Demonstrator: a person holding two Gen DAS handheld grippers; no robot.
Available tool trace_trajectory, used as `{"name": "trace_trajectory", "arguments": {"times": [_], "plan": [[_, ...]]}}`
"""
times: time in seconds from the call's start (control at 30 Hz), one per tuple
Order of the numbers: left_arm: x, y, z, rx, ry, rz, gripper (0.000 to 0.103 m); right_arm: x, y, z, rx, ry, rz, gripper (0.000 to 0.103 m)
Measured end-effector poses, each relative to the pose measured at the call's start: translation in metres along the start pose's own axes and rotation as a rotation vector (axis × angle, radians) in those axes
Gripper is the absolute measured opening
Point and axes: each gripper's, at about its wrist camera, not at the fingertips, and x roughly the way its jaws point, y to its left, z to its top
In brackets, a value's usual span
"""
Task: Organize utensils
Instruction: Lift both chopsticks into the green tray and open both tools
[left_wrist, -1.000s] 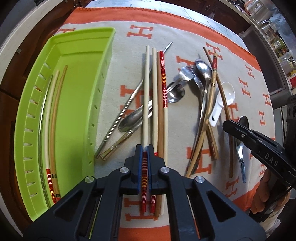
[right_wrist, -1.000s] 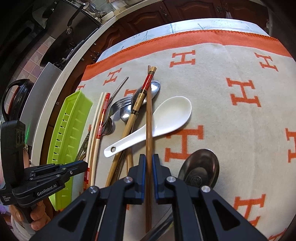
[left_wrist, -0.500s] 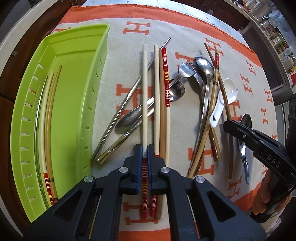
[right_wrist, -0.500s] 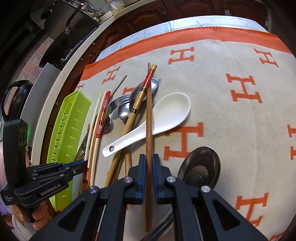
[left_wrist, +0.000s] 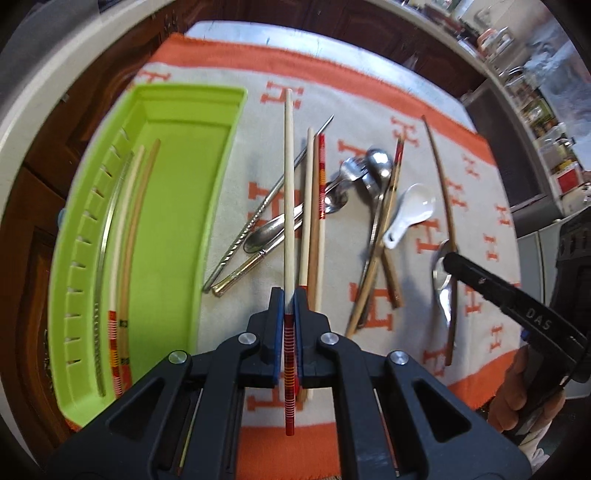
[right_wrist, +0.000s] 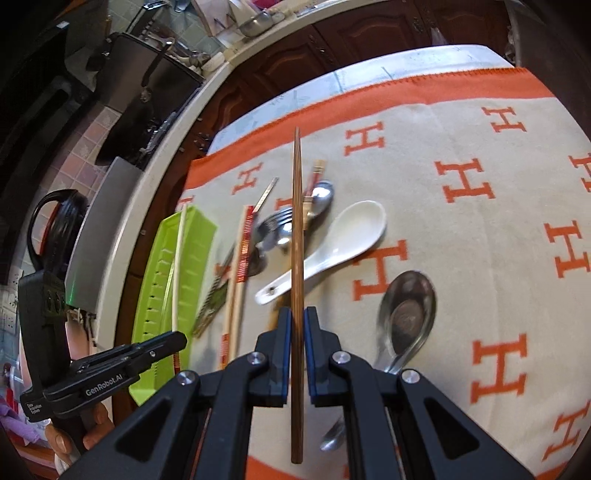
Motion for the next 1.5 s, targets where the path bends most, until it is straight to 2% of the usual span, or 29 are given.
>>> {"name": "trace_trajectory", "arguments": {"times": [0.2, 0.37, 0.57, 0.8, 0.93, 1.13, 1.3, 1.5], "plan": [[-0.041, 0.016, -0.008, -0.004, -0.069, -0.015, 0.003, -0.006, 0.042, -0.013, -0.063, 0.005, 0.016, 0.006], [-0.067, 0.044, -0.02, -0.035, -0.11, -0.008, 0.003, -0.001, 0.075, -0.024, -0.109, 0.037, 0.035, 0.007], [-0.082, 0.08, -0.025, -0.058, -0.129, 0.022, 0.003, 0.025, 0.123, -0.032, -0.148, 0.109, 0.064, 0.007], [-0.086, 0.106, -0.016, -0.062, -0.142, 0.082, 0.003, 0.057, 0.165, -0.024, -0.105, 0.151, 0.098, 0.007], [-0.08, 0.115, -0.008, -0.077, -0.13, 0.099, 0.003, 0.074, 0.174, -0.018, -0.054, 0.163, 0.116, 0.007], [-0.067, 0.123, 0.001, -0.094, -0.125, 0.172, 0.003, 0.095, 0.177, -0.019, -0.038, 0.203, 0.083, 0.009], [-0.055, 0.13, 0.001, -0.14, -0.081, 0.154, 0.004, 0.092, 0.17, -0.021, -0.028, 0.216, 0.1, 0.01], [-0.052, 0.125, -0.004, -0.144, -0.074, 0.148, 0.004, 0.073, 0.16, -0.021, -0.043, 0.187, 0.106, 0.01]]}}
